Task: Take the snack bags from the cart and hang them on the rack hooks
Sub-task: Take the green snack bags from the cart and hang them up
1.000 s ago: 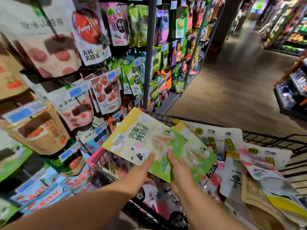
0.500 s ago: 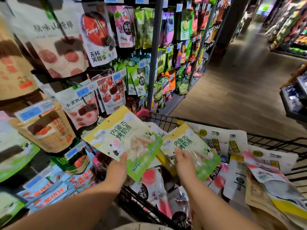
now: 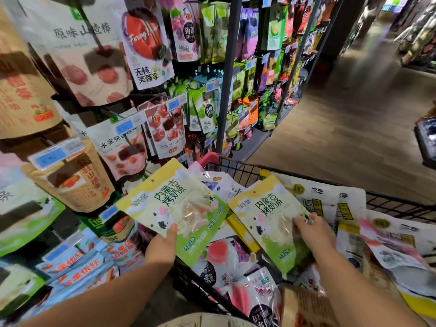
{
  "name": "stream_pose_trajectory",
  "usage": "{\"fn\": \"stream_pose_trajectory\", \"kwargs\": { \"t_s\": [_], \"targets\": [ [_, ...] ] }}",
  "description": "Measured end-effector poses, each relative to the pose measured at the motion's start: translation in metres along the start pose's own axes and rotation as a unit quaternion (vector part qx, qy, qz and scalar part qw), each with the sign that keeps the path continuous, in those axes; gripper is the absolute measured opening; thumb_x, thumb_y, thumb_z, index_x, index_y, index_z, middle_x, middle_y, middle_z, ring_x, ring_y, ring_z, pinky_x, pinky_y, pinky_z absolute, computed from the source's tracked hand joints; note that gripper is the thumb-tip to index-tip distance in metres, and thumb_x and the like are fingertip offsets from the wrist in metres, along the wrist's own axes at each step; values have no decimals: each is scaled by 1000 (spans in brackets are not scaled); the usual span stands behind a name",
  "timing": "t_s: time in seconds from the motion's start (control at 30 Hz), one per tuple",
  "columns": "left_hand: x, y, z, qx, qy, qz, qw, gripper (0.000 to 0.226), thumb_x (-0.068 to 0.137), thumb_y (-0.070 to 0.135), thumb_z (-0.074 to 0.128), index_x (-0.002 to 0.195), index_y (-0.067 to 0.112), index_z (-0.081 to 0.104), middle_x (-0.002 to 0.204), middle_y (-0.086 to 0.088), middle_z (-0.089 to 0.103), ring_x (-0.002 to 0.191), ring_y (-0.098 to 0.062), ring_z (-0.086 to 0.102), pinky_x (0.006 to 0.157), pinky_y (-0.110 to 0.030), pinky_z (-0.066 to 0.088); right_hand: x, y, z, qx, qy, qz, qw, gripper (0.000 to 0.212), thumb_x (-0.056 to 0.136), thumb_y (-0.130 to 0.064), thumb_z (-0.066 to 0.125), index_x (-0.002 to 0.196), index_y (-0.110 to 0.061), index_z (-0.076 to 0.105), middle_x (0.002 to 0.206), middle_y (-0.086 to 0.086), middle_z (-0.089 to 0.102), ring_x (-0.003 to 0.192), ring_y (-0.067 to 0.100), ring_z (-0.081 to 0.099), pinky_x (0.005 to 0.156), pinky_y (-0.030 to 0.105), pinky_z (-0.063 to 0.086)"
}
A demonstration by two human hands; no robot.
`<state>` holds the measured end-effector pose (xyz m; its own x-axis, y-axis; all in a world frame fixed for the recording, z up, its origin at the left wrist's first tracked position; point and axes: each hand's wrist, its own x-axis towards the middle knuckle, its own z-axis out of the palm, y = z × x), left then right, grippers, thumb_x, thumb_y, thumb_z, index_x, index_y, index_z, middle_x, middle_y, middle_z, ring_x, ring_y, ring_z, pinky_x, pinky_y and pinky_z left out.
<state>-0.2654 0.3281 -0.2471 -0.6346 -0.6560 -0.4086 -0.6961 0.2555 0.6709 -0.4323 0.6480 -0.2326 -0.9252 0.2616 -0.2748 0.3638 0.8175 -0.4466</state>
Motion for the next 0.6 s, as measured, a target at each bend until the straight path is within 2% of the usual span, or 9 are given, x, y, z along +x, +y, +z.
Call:
{"fn": "stream_pose_trajectory", "kwargs": {
  "t_s": [0.1, 0.17, 0.23, 0.3, 0.37, 0.43, 0.53, 0.6],
  "targets": [
    [6, -5, -1, -23, -10, 4, 1000, 57, 98, 54, 32, 89, 1, 52, 92, -15, 53, 82, -27, 50, 73, -33, 33, 9, 5, -4, 36, -49, -3, 998, 82, 77, -54, 73, 141, -13, 44, 138, 12, 52, 123, 34, 52, 95, 43, 45],
    [11, -8, -2, -43, -13, 9, 999, 51, 97, 54, 33, 91, 6, 51, 97, -11, 53, 88, -25, 49, 78, -32, 33, 16, 7, -6, 52, -82, 0, 995, 96, 62, -60, 80, 138, -13, 45, 138, 12, 53, 122, 33, 52, 97, 45, 46],
    [13, -8, -2, -42, -16, 9, 999, 42, 97, 54, 33, 82, 17, 46, 90, -6, 47, 88, -23, 45, 78, -31, 32, 24, 10, -4, 23, -109, 15, 994, 114, 38, -76, 74, 131, -17, 47, 134, 10, 54, 120, 33, 53, 97, 46, 46],
    [13, -7, -3, -30, -18, 11, 999, 39, 97, 54, 32, 69, 26, 35, 74, 2, 40, 85, -21, 42, 76, -31, 30, 29, 9, -2, -5, -126, 20, 992, 114, 23, -84, 69, 118, -23, 48, 125, 9, 55, 116, 32, 53, 94, 44, 47],
    [13, -6, -4, -26, -21, 8, 999, 41, 97, 54, 33, 72, 23, 41, 75, 2, 43, 85, -22, 45, 76, -31, 32, 18, 4, -4, -22, -115, 28, 993, 105, 27, -84, 74, 111, -27, 48, 117, 8, 52, 114, 31, 53, 91, 41, 48],
    [12, -5, -6, -31, -26, 7, 999, 45, 97, 55, 33, 88, 14, 50, 91, -6, 52, 87, -24, 49, 78, -32, 35, 12, 4, 0, -12, -108, 34, 993, 99, 35, -80, 79, 111, -23, 52, 115, 9, 56, 112, 30, 56, 90, 38, 48],
    [10, -4, -9, -39, -37, 20, 998, 45, 97, 54, 32, 101, 13, 51, 104, -7, 55, 93, -24, 53, 81, -31, 35, 8, 8, 12, 67, -111, 32, 991, 93, 39, -69, 86, 107, -11, 61, 109, 10, 67, 100, 28, 63, 87, 37, 52],
    [8, -1, -12, -34, -43, 36, 998, 41, 98, 52, 31, 103, 16, 50, 107, -5, 55, 95, -23, 52, 83, -30, 34, 4, 8, 16, 112, -146, 39, 982, 91, 44, -63, 88, 111, -6, 62, 107, 12, 69, 97, 29, 65, 89, 39, 53]
  ]
}}
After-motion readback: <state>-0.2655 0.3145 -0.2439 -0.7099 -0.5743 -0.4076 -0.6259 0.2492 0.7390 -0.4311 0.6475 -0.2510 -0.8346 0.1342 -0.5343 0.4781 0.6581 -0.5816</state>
